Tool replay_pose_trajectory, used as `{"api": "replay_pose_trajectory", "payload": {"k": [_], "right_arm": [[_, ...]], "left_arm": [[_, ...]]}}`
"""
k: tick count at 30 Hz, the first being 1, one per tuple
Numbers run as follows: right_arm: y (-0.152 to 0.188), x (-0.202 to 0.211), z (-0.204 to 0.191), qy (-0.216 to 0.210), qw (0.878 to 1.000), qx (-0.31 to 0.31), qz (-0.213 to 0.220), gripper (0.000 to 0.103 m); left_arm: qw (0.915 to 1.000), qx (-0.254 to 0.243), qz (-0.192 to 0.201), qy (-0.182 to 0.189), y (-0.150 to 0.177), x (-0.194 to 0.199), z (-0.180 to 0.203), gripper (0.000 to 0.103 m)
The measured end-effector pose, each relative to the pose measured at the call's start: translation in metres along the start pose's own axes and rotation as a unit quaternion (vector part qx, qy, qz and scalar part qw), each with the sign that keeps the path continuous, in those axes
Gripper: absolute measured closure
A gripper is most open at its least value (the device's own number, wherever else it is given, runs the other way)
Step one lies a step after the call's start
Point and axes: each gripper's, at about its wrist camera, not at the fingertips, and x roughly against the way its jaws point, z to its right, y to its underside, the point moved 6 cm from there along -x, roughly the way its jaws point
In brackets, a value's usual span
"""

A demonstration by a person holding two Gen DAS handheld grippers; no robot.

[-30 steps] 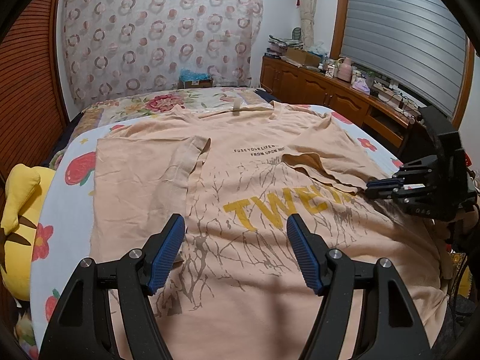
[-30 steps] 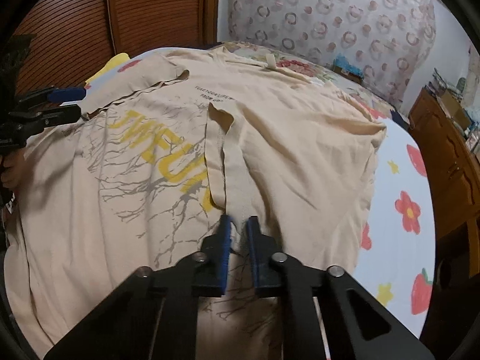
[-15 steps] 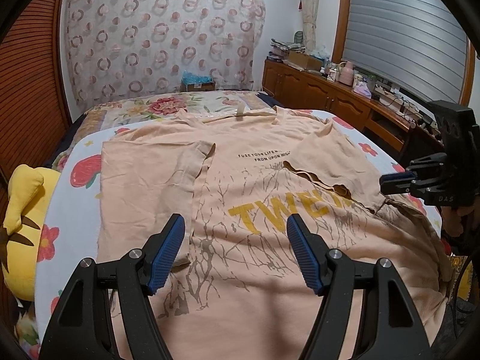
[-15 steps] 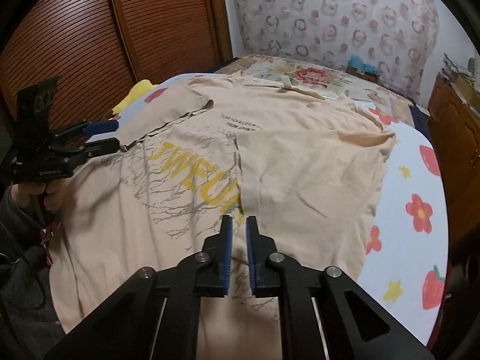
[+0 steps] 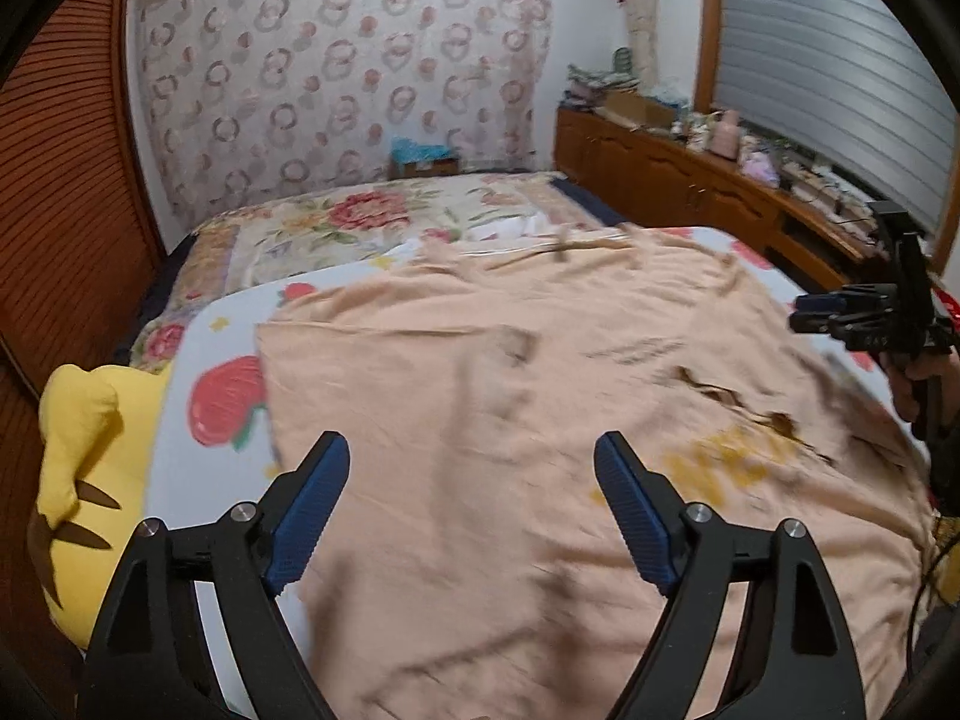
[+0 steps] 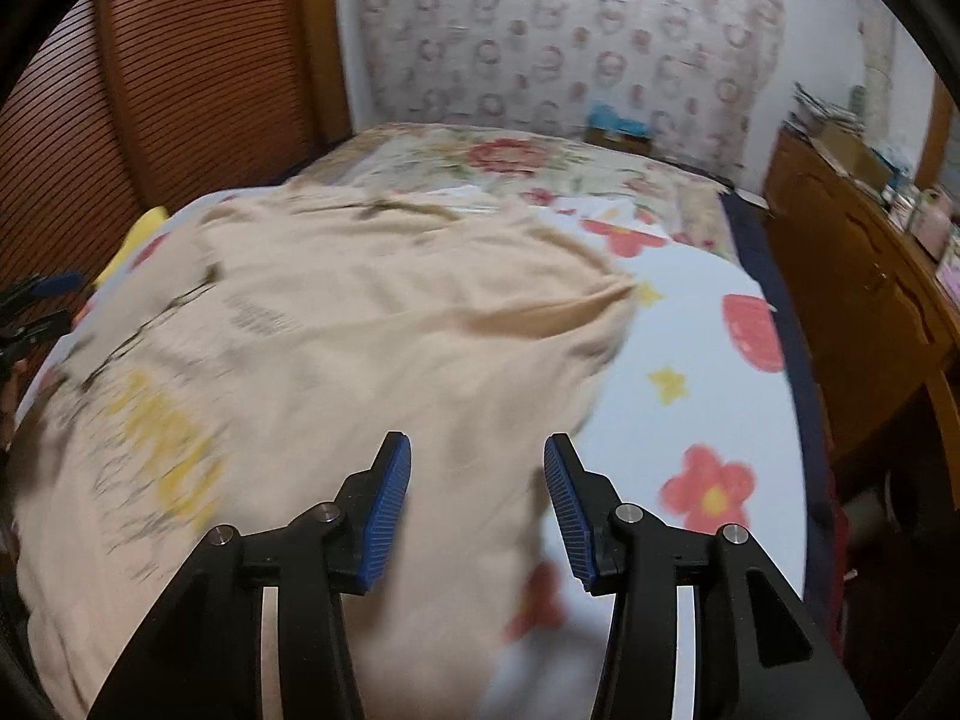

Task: Fold small clothes
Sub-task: 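Move both grippers to the hem of the folded shirt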

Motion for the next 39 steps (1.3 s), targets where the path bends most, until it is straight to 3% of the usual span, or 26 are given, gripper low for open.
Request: {"api": "replay_pose_trajectory", "payload": {"k": [7,13,22,31,32,35,39], "right_arm": [[-0.020,-0.041,0.024,0.013,0.999,-0.035,-0.018,0.055],[-0.034,-0.065,0.028,0.025,0.999,-0.029,-0.017,0.051],[-0.036,-0.077,0.032,0.023,0.999,-0.021,-0.010,0.041],[-0.038,-0.077,0.034,0.028,0.999,-0.020,-0.013,0.034],[-0.038,-0.077,0.034,0.030,0.999,-0.019,-0.013,0.033],[-0.038,-0.077,0.035,0.029,0.999,-0.021,-0.013,0.033],[-0.040,-0.078,0.035,0.026,0.999,-0.016,-0.016,0.035]], "left_arm": [[0.9984,0.030,-0.037,-0.029,-0.007,-0.039,-0.048,0.019],[0.9960,0.046,-0.062,-0.046,-0.013,-0.067,-0.075,0.019],[0.9938,0.052,-0.089,-0.042,-0.024,-0.104,-0.099,0.019],[0.9930,0.071,-0.089,-0.030,-0.042,-0.119,-0.112,0.019],[0.9931,0.075,-0.086,-0.026,-0.043,-0.119,-0.113,0.022],[0.9925,0.091,-0.077,-0.028,-0.046,-0.118,-0.121,0.053],[0.9923,0.093,-0.077,-0.029,-0.047,-0.117,-0.126,0.067]]}}
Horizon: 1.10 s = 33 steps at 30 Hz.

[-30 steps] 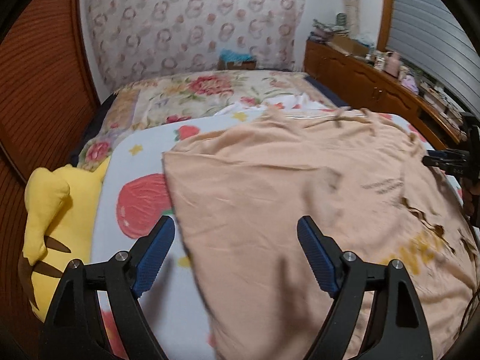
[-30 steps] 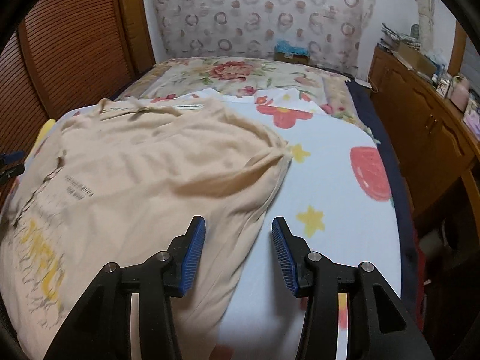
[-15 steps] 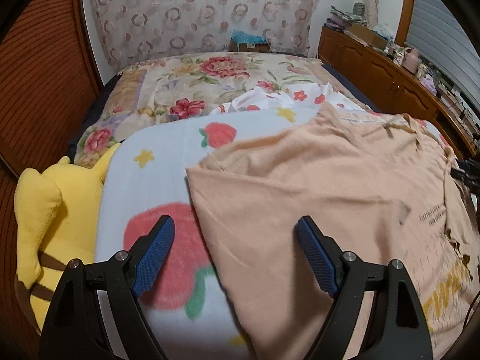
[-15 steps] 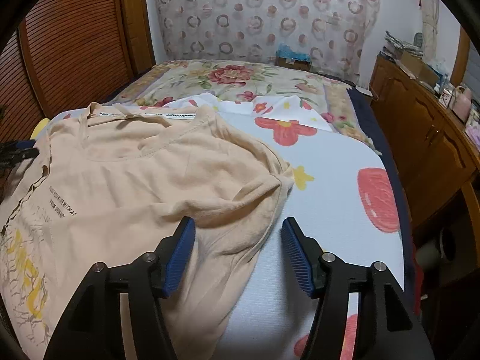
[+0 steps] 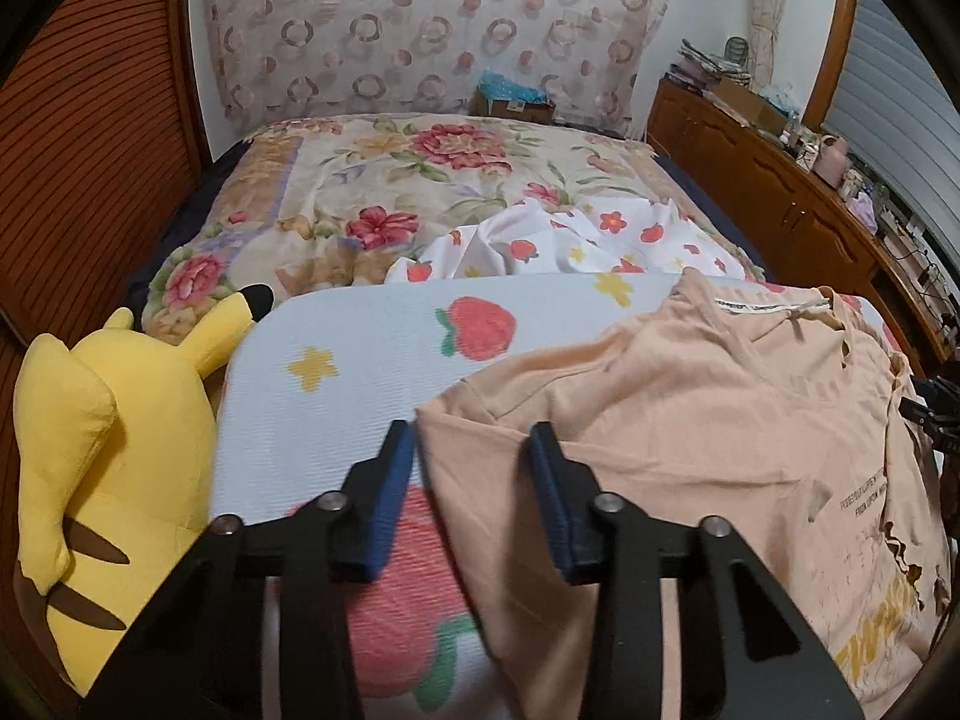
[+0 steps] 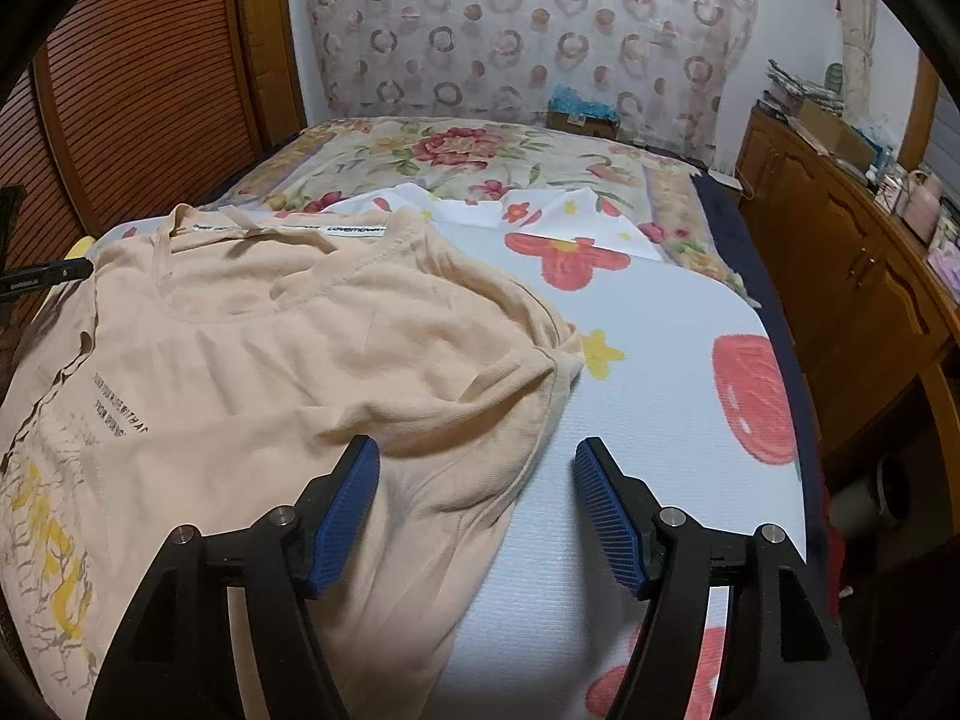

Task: Fold small clothes
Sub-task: 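Move both grippers to the hem of the folded shirt, then grasp the hem with both grippers and lift it toward the collar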

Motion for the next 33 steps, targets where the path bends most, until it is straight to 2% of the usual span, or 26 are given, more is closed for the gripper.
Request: {"api": "replay_pose_trajectory", "payload": {"k": [1,2,6,7,9,10,11,13,16,19,23,25,28,31,33], "right_arm": [[-0.002,-0.001,-0.001,0.001,1.000,0.004,0.000,0.041],[-0.005,-0.002,-0.002,-0.006,1.000,0.009,-0.002,0.045],[-0.015,-0.011,0.002,-0.011,1.000,0.000,-0.005,0.046],[-0.017,-0.013,0.003,-0.009,1.000,-0.001,-0.006,0.050],[-0.020,-0.015,0.003,-0.015,1.000,-0.001,-0.004,0.069],[-0.021,-0.016,0.002,-0.019,1.000,0.001,-0.005,0.090],[-0.023,-0.016,0.000,-0.027,1.000,0.001,-0.008,0.096],[-0.025,-0.013,-0.005,-0.036,0.999,0.004,-0.006,0.096],[-0.030,0.004,-0.015,-0.031,0.999,0.019,0.019,0.097],[-0.032,0.034,-0.023,-0.040,0.998,0.016,0.048,0.097],[-0.019,0.078,-0.034,-0.050,0.995,0.020,0.084,0.097],[-0.005,0.102,-0.039,-0.057,0.993,0.021,0.102,0.097],[0.026,0.140,-0.043,-0.067,0.990,0.019,0.123,0.097],[0.066,0.164,-0.042,-0.072,0.989,0.016,0.130,0.097],[0.094,0.177,-0.035,-0.074,0.989,0.006,0.129,0.097]], "left_arm": [[1.0000,-0.003,-0.001,0.002,0.000,0.000,0.000,0.073],[1.0000,-0.008,-0.001,0.001,0.000,0.000,0.001,0.074],[0.9998,-0.013,-0.013,-0.005,0.000,0.001,0.003,0.074],[0.9998,-0.016,-0.014,-0.006,0.000,0.001,0.004,0.074],[0.9997,-0.014,-0.018,0.001,0.001,0.001,0.006,0.085],[0.9996,-0.011,-0.022,0.013,0.001,0.002,0.008,0.097],[0.9996,-0.009,-0.023,0.016,0.002,0.003,0.010,0.098],[0.9996,-0.014,-0.013,0.020,0.003,0.013,0.018,0.098],[0.9994,-0.028,0.008,0.019,0.006,0.038,0.032,0.099],[0.9983,-0.032,0.038,0.029,0.011,0.068,0.042,0.099],[0.9951,-0.041,0.082,0.037,0.028,0.119,0.056,0.099],[0.9924,-0.042,0.107,0.045,0.045,0.153,0.061,0.099],[0.9899,-0.040,0.125,0.055,0.073,0.185,0.066,0.099],[0.9884,-0.044,0.137,0.047,0.107,0.211,0.073,0.099],[0.9869,-0.037,0.147,0.055,0.123,0.222,0.074,0.099]]}}
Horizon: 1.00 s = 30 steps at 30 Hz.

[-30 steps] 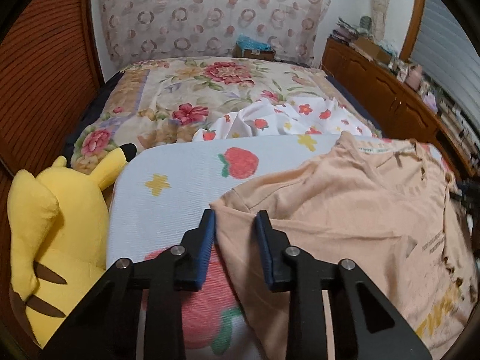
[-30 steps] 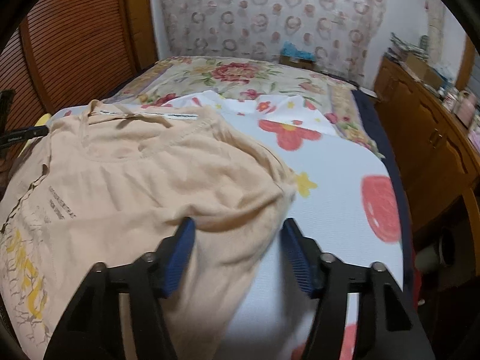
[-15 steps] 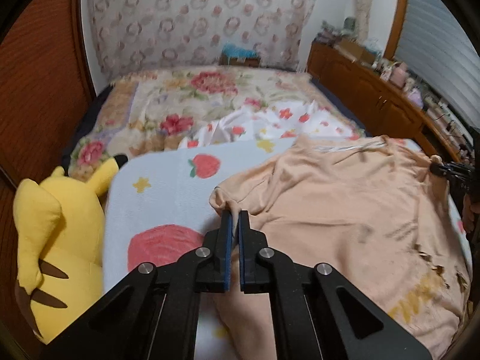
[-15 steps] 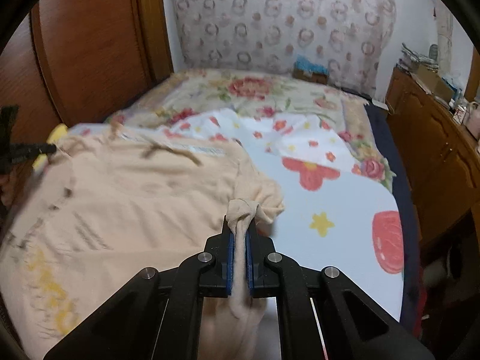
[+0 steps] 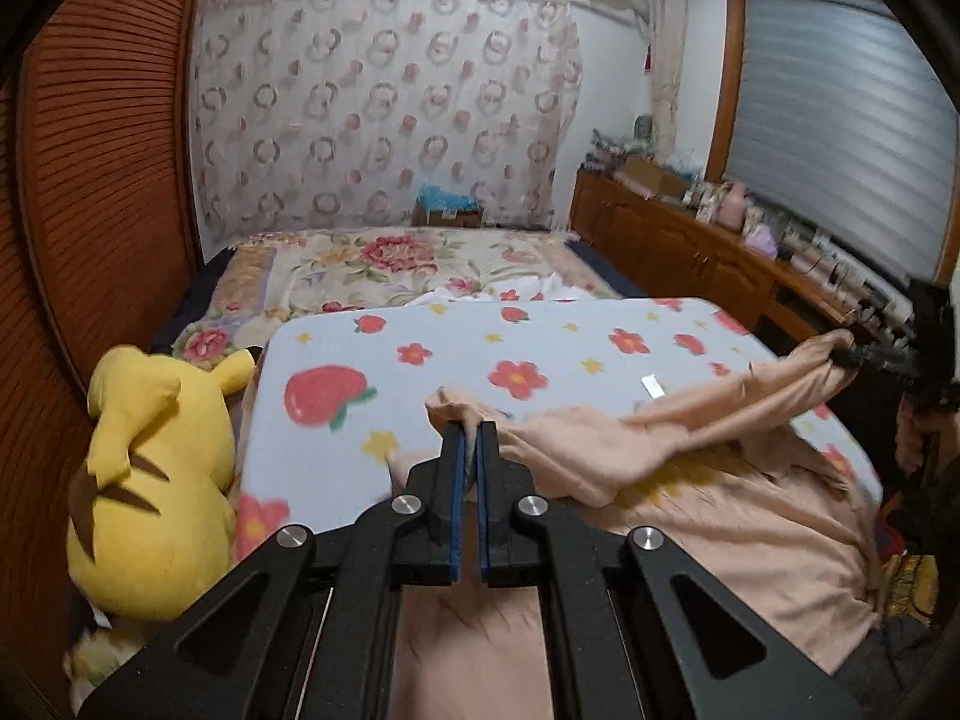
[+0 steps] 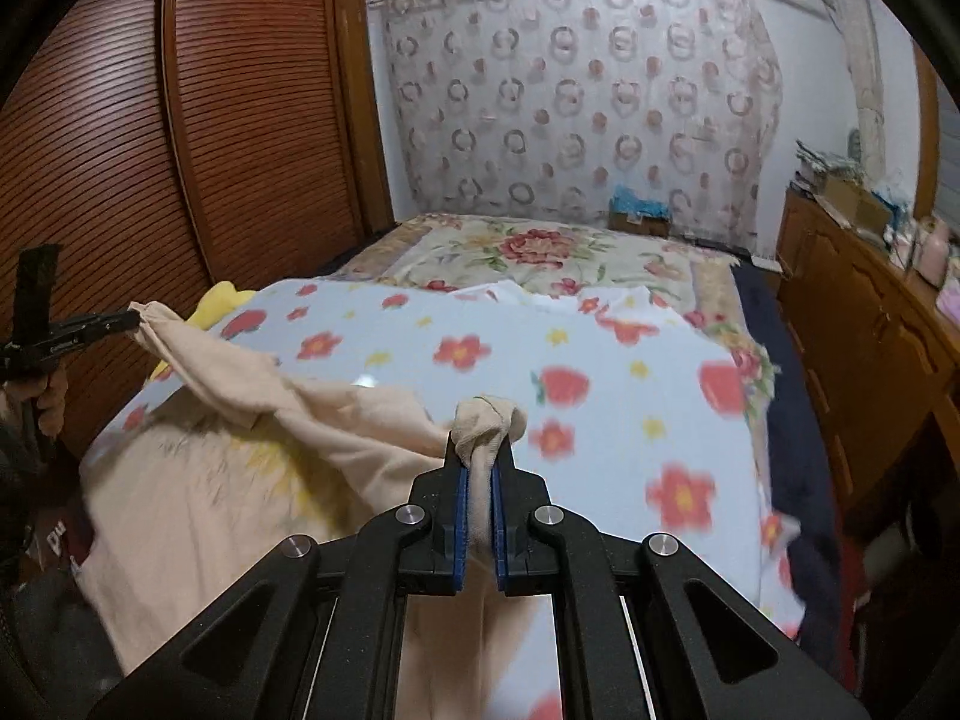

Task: Fold small clothes
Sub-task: 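Grasp the hem with both grippers and lift it toward the collar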

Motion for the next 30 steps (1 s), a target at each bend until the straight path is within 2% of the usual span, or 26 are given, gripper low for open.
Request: {"api": "replay_pose_trajectory", "payload": {"k": [5,7,10,15,16,18,19,20,21,23,25,30], "right_arm": [[0.037,0.035,0.004,-0.001,1.000,-0.030,-0.008,0.097],[0.042,0.049,0.004,-0.001,0.999,-0.036,-0.009,0.097],[0.046,0.063,-0.001,-0.002,0.999,-0.030,-0.013,0.097],[0.070,0.073,-0.013,-0.008,0.998,-0.021,-0.065,0.097],[0.075,0.072,-0.015,-0.007,0.997,-0.020,-0.072,0.097],[0.077,0.068,-0.015,-0.010,0.996,-0.022,-0.082,0.091],[0.076,0.068,-0.014,-0.003,0.996,-0.020,-0.082,0.084],[0.072,0.065,-0.012,0.008,0.997,-0.018,-0.079,0.075],[0.067,0.065,-0.009,0.019,0.997,-0.017,-0.073,0.072],[0.055,0.065,-0.001,0.030,0.998,-0.024,-0.054,0.057],[0.042,0.063,0.006,0.036,0.998,-0.024,-0.042,0.053],[0.028,0.036,0.016,0.058,0.996,-0.001,-0.061,0.050]], "left_arm": [[0.9996,0.029,0.003,0.000,0.025,0.026,-0.007,0.099],[0.9993,0.034,0.007,-0.013,0.029,0.035,-0.011,0.099],[0.9982,0.022,-0.001,-0.055,0.042,0.048,-0.011,0.099],[0.9967,0.025,-0.028,-0.072,0.064,0.048,-0.014,0.097],[0.9968,0.028,-0.029,-0.070,0.066,0.048,-0.016,0.092],[0.9963,0.037,-0.030,-0.072,0.066,0.044,-0.022,0.069],[0.9964,0.038,-0.029,-0.070,0.064,0.041,-0.024,0.055],[0.9967,0.035,-0.028,-0.067,0.063,0.040,-0.023,0.051],[0.9969,0.030,-0.029,-0.067,0.061,0.037,-0.022,0.049],[0.9967,0.014,-0.032,-0.074,0.054,0.028,-0.022,0.038],[0.9965,0.001,-0.036,-0.076,0.048,0.016,-0.021,0.035],[0.9961,-0.018,-0.058,-0.064,0.037,-0.021,-0.020,0.035]]}}
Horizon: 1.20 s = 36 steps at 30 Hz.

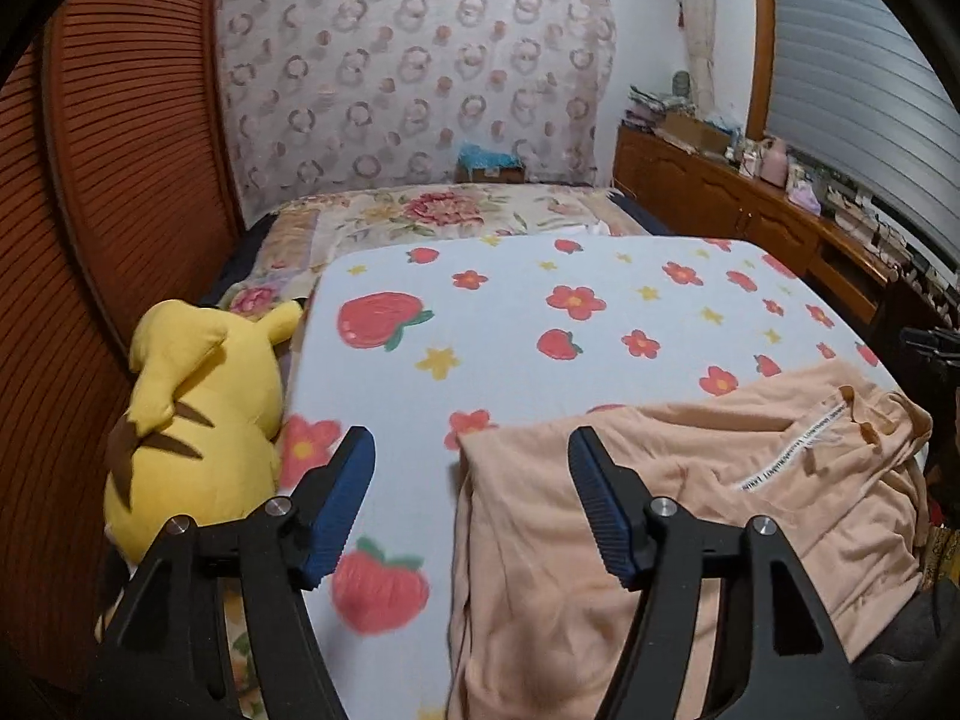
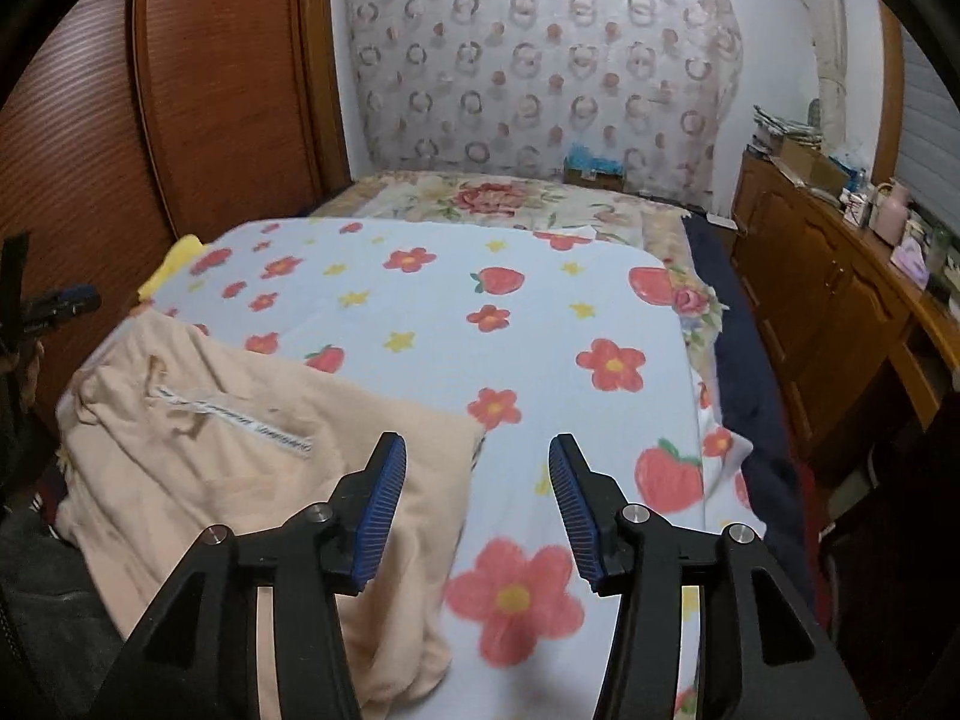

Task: Fold small clothes
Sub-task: 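Grasp the hem with both grippers and lift it toward the collar, then lift the peach shirt high with both grippers, holding it spread between them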

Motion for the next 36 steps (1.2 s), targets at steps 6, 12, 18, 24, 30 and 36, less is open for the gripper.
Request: {"api": "replay_pose_trajectory", "payload": {"k": [6,12,18,24,30,36], "right_arm": [[-0.004,-0.047,-0.008,-0.009,0.999,0.005,-0.034,0.048],[-0.003,-0.078,-0.014,-0.033,0.997,0.008,-0.069,0.048],[0.000,-0.099,-0.019,-0.039,0.993,0.021,-0.106,0.048],[0.001,-0.097,-0.014,-0.052,0.992,0.021,-0.112,0.048],[0.003,-0.100,-0.018,-0.058,0.991,0.025,-0.114,0.048],[0.006,-0.098,-0.027,-0.069,0.990,0.041,-0.114,0.069]], "left_arm": [[0.9987,-0.010,-0.050,0.001,0.004,-0.042,-0.003,0.035],[0.9962,-0.006,-0.087,0.000,0.016,-0.064,-0.009,0.035],[0.9943,-0.014,-0.103,0.025,0.018,-0.072,0.000,0.043],[0.9918,-0.024,-0.116,0.049,0.020,-0.074,0.007,0.057],[0.9908,-0.043,-0.115,0.057,0.020,-0.072,0.016,0.074],[0.9914,-0.052,-0.105,0.057,0.021,-0.070,0.020,0.085]]}}
